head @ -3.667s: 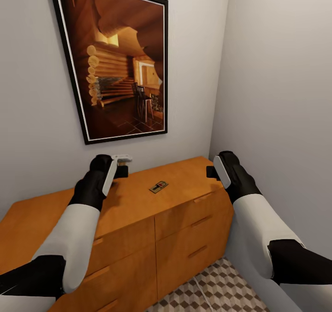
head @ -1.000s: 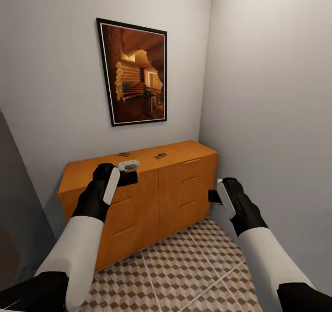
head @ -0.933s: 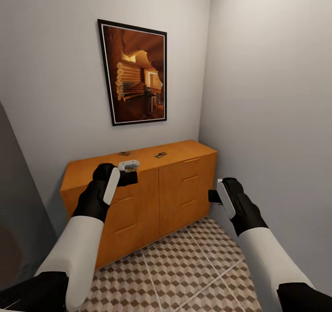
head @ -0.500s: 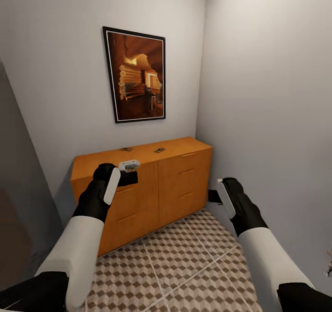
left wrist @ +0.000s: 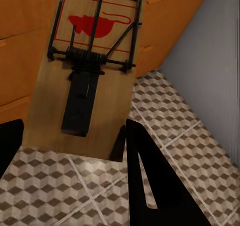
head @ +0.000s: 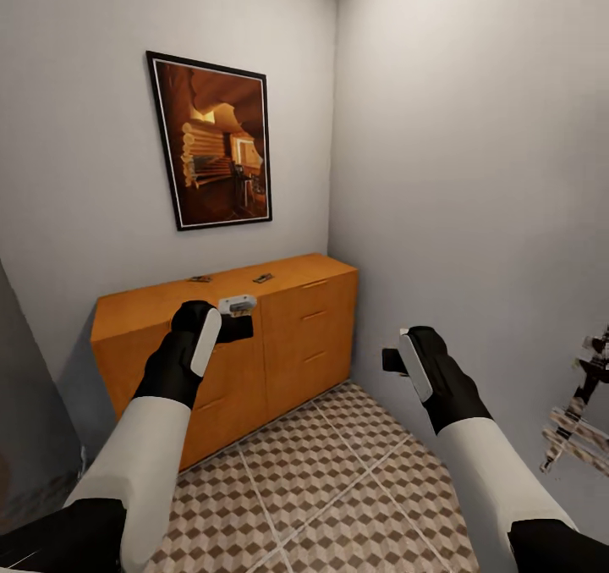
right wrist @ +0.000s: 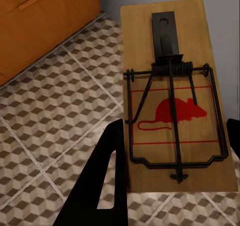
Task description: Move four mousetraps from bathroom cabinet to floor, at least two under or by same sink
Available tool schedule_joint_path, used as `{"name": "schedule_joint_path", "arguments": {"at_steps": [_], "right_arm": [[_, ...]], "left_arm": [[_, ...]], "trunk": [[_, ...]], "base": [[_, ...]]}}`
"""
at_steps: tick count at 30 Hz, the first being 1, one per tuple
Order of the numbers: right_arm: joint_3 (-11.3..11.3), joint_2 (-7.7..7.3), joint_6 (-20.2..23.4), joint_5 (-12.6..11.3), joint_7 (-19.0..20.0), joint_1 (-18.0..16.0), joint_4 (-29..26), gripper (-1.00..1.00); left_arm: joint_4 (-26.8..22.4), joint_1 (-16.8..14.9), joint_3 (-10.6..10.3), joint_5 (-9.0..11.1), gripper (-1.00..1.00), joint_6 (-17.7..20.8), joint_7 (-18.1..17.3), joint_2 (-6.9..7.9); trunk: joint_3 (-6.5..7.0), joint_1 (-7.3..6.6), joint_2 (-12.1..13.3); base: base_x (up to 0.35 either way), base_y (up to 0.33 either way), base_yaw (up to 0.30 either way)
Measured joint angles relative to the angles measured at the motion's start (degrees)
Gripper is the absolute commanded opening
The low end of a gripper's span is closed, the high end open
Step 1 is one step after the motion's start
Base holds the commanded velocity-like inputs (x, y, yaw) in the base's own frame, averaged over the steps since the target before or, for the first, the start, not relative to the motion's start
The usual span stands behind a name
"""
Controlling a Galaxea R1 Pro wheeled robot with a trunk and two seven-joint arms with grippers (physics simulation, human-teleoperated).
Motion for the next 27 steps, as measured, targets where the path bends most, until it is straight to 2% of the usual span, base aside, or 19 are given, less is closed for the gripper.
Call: {"name": "schedule_joint_path", "arguments": {"at_steps": [9, 14, 18, 20, 23, 26, 27], "right_arm": [[-0.01, -0.1, 0.0, 0.05, -0.01, 0.02, 0.0, -1.0], [0.03, -0.11, -0.02, 0.07, -0.01, 0.0, 0.43, -1.0], [0.01, -0.13, -0.26, -0.08, 0.03, -0.01, 2.96, -1.0], [0.01, -0.15, -2.22, 0.17, 0.06, -0.01, 5.9, -1.0], [0.05, -0.23, -6.03, 0.36, 0.09, -0.01, 10.46, -1.0], [0.18, -0.88, -11.03, 0.46, 0.1, -0.01, 16.41, -1.0], [0.26, -1.05, -12.05, 0.46, 0.09, -0.01, 17.62, -1.0]], "left_arm": [[0.22, 0.0, -0.05, 0.14, -1.0, 0.0, 0.0, -0.08], [1.16, 0.01, -0.04, 0.51, -1.0, -0.01, 0.0, -0.07], [6.66, 0.01, 0.09, 0.37, -1.0, -0.33, 0.06, 0.01], [9.72, 0.01, 0.12, 0.29, -1.0, -1.11, 0.07, 0.06], [13.23, 0.01, 0.04, 0.19, -1.0, -4.99, 0.14, 0.09], [17.77, 0.01, -0.19, 0.28, -1.0, -12.18, 0.21, 0.25], [18.94, 0.0, -0.23, 0.3, -1.0, -13.43, 0.23, 0.29]], "trunk": [[0.43, 0.0, 0.0], [0.52, 0.0, 0.0], [0.54, 0.0, 0.01], [0.54, 0.0, 0.01], [0.54, 0.0, 0.01], [0.54, 0.0, 0.01], [0.54, 0.0, 0.01]], "base": [[0.0, 0.0, -0.249], [0.0, 0.0, -0.072], [0.0, 0.0, -0.015], [0.0, 0.0, -0.005], [0.0, 0.0, -0.002], [0.0, 0.0, 0.0], [0.0, 0.0, 0.0]]}}
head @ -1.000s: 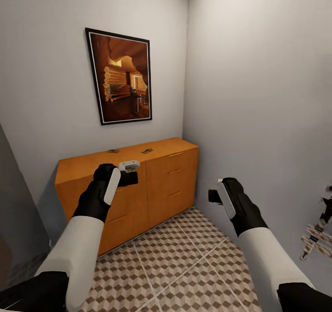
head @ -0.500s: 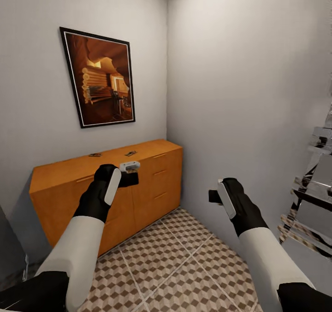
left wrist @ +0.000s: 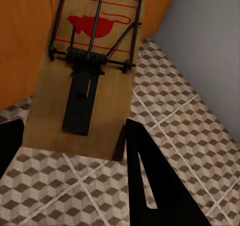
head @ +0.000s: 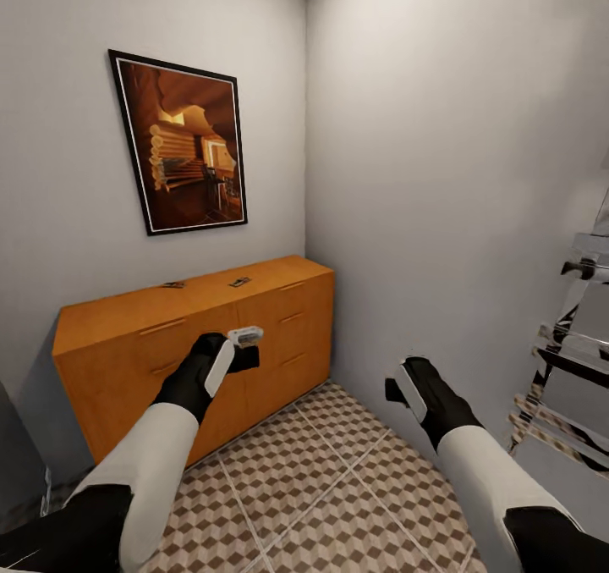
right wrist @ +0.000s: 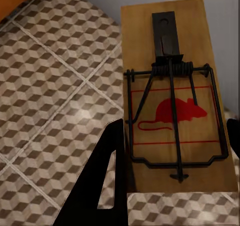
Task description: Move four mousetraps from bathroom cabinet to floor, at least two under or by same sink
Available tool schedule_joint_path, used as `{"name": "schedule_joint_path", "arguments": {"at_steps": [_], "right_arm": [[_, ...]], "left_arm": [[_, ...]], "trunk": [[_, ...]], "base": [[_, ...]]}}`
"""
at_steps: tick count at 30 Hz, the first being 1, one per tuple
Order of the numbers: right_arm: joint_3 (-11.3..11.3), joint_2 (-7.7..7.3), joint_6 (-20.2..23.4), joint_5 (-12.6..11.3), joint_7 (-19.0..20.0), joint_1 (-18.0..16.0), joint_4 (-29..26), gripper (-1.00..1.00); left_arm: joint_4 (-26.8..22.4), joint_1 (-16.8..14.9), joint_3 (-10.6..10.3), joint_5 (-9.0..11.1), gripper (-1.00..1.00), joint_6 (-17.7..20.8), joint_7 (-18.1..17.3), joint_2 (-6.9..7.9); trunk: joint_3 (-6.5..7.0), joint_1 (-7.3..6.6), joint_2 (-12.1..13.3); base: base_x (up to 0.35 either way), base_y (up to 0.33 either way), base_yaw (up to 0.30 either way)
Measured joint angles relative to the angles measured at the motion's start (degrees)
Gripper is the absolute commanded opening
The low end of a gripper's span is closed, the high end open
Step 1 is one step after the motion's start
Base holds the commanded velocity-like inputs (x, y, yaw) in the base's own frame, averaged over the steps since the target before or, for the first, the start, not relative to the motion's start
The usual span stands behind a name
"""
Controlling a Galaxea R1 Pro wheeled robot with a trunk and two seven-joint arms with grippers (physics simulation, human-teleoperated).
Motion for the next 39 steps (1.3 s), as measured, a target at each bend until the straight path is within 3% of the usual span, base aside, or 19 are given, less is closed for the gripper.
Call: {"name": "schedule_joint_path", "arguments": {"at_steps": [6, 10, 13, 14, 17, 18, 24, 31, 39], "right_arm": [[0.28, -0.68, -7.02, -0.03, 0.03, 0.01, 8.43, -1.0], [0.32, -0.74, -11.92, 0.55, 0.7, 0.03, 14.86, -1.0], [0.28, -0.77, -19.11, 3.38, 2.47, 0.2, 22.49, -1.0], [0.25, -0.72, -26.23, 7.22, 4.98, 0.31, 29.0, -1.0], [0.13, -0.71, -31.36, 9.39, 7.83, 0.32, 35.77, -1.0], [0.15, -0.75, -33.65, 9.97, 9.73, 0.33, 37.92, -1.0], [0.24, -0.78, -35.7, 10.39, 11.54, 0.3, 39.3, -1.0], [0.1, -0.84, -35.99, 9.91, 12.03, 1.89, 39.55, -1.0], [0.09, -0.66, -36.08, 9.76, 12.63, 4.97, 39.57, -1.0]], "left_arm": [[9.82, -0.01, -0.15, -0.32, -1.0, -6.24, 0.02, 0.31], [15.55, -0.01, -0.18, -0.29, -1.0, -11.47, 0.03, 1.29], [21.53, -0.01, -0.21, -0.23, -1.0, -17.12, 0.03, 1.95], [26.06, 0.0, -0.17, -0.1, -1.0, -20.88, 0.04, 2.05], [30.47, -0.02, -0.18, 0.06, -1.0, -23.52, 0.01, 1.91], [34.7, 0.01, -0.13, 0.13, -1.0, -26.22, 0.0, 1.67], [39.27, 1.93, -0.26, 0.08, -1.0, -32.88, 0.01, 1.25], [39.78, 5.53, -0.34, -1.91, -1.0, -34.44, 0.05, 0.93], [39.83, 8.44, -0.33, -3.69, -1.0, -34.78, 0.11, 0.88]], "trunk": [[0.0, 0.0, 0.0], [0.0, 0.0, 0.0], [-0.01, 0.0, 0.0], [-0.02, 0.0, 0.0], [-0.01, 0.0, 0.0], [-0.02, 0.0, 0.0], [-0.01, 0.0, 0.0], [0.0, 0.0, 0.0], [0.1, 0.0, 0.0]], "base": [[0.0, 0.0, 0.0], [0.0, 0.0, 0.0], [0.0, 0.0, 0.0], [0.0, 0.0, 0.0], [0.0, 0.0, 0.0], [0.0, 0.0, 0.0], [0.0, 0.0, 0.0], [0.0, 0.0, -0.01], [0.0, 0.0, -0.212]]}}
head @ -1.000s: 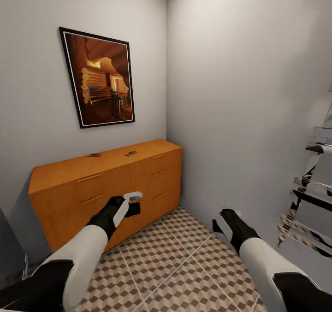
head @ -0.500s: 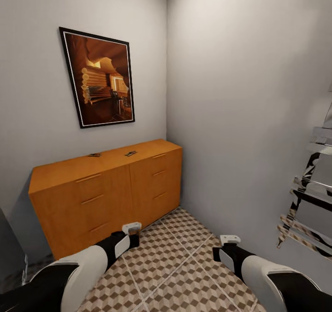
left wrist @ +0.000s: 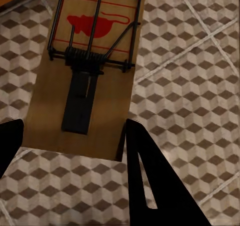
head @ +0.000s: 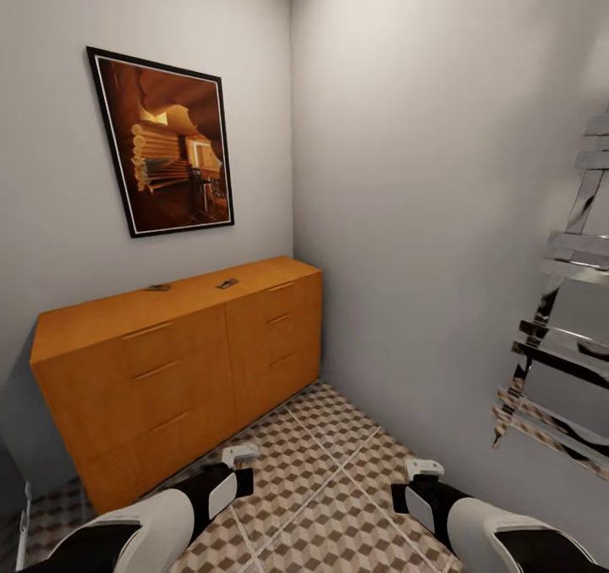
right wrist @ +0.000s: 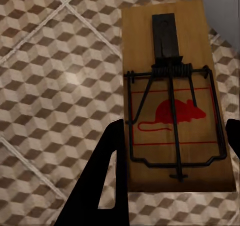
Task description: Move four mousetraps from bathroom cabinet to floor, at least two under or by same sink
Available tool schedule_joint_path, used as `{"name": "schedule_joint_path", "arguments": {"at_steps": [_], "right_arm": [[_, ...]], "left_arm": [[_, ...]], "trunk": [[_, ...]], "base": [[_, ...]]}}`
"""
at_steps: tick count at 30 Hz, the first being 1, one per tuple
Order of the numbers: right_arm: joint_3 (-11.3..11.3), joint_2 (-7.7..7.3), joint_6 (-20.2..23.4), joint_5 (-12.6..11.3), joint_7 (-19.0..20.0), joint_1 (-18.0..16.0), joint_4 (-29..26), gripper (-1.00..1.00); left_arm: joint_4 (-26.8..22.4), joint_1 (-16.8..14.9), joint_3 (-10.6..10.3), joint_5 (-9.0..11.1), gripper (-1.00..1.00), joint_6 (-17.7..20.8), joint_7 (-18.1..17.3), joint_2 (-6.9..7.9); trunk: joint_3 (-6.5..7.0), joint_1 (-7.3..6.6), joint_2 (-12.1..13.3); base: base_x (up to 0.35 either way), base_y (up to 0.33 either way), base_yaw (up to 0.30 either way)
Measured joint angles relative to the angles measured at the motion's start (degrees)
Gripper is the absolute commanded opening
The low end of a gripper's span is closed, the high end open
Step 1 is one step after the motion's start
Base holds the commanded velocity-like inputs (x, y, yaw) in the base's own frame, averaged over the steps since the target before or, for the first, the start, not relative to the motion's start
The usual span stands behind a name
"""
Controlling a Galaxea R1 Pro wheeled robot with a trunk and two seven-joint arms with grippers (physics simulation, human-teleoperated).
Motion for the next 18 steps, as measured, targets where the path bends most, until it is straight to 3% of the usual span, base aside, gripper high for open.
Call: {"name": "schedule_joint_path", "arguments": {"at_steps": [18], "right_arm": [[-0.01, -0.14, 0.11, 0.05, -0.08, 0.42, 0.01, -1.0]], "left_arm": [[0.0, 0.7, -0.01, -0.24, -1.0, -0.04, 0.03, -0.06]], "trunk": [[0.41, 0.0, 0.0]], "base": [[0.0, 0.0, -0.28]]}}
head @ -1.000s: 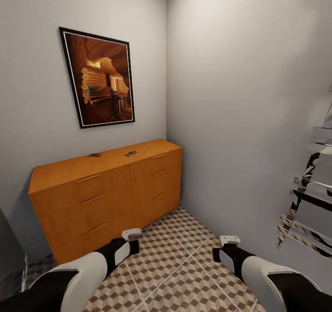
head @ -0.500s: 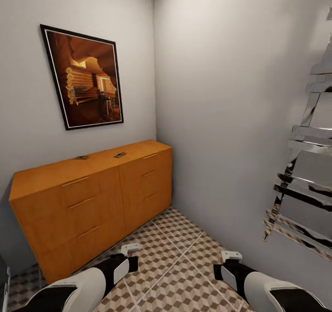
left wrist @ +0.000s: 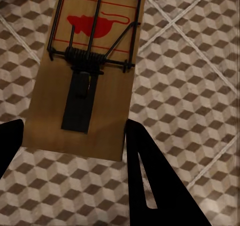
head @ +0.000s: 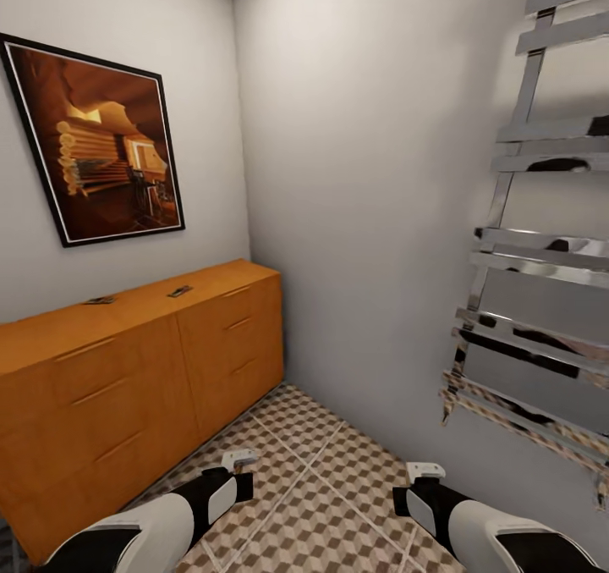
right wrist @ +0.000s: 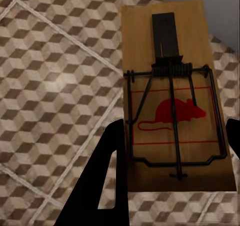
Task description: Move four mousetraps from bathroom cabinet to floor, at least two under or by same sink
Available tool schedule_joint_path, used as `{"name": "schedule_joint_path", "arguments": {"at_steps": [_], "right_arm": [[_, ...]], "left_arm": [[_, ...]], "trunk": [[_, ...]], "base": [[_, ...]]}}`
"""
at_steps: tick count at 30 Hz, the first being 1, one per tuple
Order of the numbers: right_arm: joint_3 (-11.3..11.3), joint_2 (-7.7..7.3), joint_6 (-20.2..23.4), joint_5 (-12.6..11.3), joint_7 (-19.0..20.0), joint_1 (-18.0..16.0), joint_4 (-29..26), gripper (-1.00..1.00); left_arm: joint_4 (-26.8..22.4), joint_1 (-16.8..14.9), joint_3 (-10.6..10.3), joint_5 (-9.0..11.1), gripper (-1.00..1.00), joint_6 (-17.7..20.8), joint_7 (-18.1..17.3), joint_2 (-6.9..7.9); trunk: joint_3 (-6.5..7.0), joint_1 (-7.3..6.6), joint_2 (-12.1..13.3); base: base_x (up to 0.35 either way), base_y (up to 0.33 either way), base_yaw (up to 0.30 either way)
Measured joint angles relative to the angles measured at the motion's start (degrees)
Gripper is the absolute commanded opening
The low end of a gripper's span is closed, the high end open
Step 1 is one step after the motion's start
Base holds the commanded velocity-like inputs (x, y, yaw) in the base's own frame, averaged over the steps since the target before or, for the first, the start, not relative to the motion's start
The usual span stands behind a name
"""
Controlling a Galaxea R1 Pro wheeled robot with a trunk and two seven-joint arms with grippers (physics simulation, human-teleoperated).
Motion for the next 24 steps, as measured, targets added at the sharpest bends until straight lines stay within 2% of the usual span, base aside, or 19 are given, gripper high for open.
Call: {"name": "schedule_joint_path", "arguments": {"at_steps": [12, 24], "right_arm": [[0.0, -1.2, -0.13, -0.05, 0.21, 0.08, 0.0, -1.0], [0.01, -1.23, -0.1, 0.0, 0.49, 0.09, 0.01, -1.0]], "left_arm": [[0.0, 0.0, 0.0, 0.0, -1.0, -0.01, 0.0, -0.01], [-0.02, 0.0, -0.01, 0.05, -1.0, -0.01, 0.03, 0.16]], "trunk": [[0.51, 0.0, 0.0], [1.19, 0.0, 0.0]], "base": [[0.0, 0.0, -0.274], [0.0, 0.0, -0.198]]}}
